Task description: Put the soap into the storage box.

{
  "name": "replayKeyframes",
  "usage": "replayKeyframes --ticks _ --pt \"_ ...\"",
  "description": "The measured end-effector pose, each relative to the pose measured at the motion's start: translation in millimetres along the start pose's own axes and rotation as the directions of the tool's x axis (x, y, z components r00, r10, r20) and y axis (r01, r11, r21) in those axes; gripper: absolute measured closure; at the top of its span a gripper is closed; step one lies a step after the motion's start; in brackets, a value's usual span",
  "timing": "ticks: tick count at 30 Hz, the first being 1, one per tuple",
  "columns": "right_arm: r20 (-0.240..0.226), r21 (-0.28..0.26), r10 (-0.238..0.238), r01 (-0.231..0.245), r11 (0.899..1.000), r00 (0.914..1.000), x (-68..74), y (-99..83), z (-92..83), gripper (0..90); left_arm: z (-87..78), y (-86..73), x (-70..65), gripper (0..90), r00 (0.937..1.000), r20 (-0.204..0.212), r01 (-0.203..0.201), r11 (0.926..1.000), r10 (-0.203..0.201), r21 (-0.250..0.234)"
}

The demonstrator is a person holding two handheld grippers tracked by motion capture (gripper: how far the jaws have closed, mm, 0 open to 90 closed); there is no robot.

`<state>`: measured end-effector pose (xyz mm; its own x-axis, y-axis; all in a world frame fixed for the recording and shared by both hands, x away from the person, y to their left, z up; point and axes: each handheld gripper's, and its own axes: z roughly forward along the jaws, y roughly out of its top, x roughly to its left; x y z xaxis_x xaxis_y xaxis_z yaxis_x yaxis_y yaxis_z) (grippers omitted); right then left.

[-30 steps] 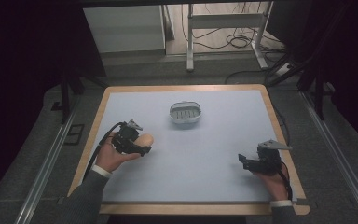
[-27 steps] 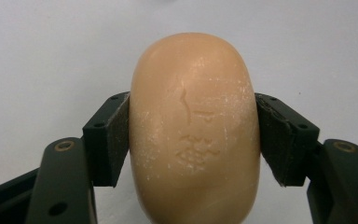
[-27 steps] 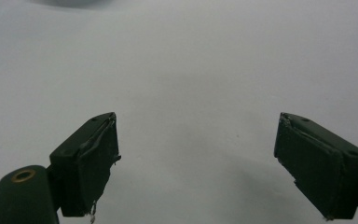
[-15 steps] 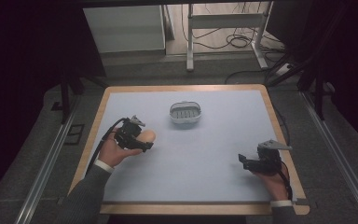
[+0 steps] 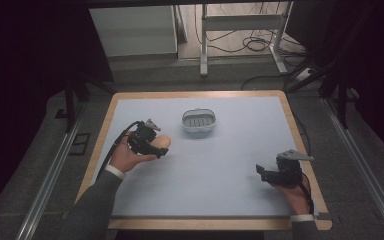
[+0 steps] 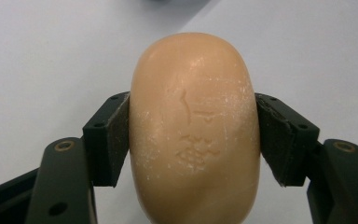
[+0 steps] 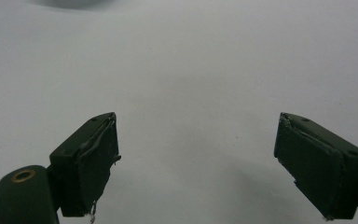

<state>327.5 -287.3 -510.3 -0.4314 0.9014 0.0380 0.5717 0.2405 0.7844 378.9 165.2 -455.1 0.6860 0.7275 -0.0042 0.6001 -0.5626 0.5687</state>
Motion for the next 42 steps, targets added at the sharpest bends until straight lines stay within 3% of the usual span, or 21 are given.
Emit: replayKeyframes --ticks 10,22,32,42 --pt "0.000 0.003 0.003 -0.003 1.000 1.0000 -1.0 -0.4 -0.3 13.4 1.3 14.3 1.8 32.6 0.9999 -0.004 -0.013 0.9999 0.013 -0.003" --pt "-0.002 0.007 0.005 -0.005 1.000 1.0000 -1.0 -0.9 0.5 13.4 2.0 32.1 1.4 32.6 0.9983 -0.011 -0.058 0.9983 0.058 0.004" --pt "-0.004 0.008 0.002 -0.002 1.000 1.0000 -1.6 -1.3 0.7 13.4 4.4 42.2 3.3 32.6 0.9985 -0.013 -0.053 0.9986 0.053 0.006" --pt "0.002 0.008 0.003 -0.003 1.000 1.0000 -2.6 -1.0 0.4 13.4 8.0 50.6 2.3 32.6 0.9969 -0.026 -0.074 0.9971 0.074 0.020"
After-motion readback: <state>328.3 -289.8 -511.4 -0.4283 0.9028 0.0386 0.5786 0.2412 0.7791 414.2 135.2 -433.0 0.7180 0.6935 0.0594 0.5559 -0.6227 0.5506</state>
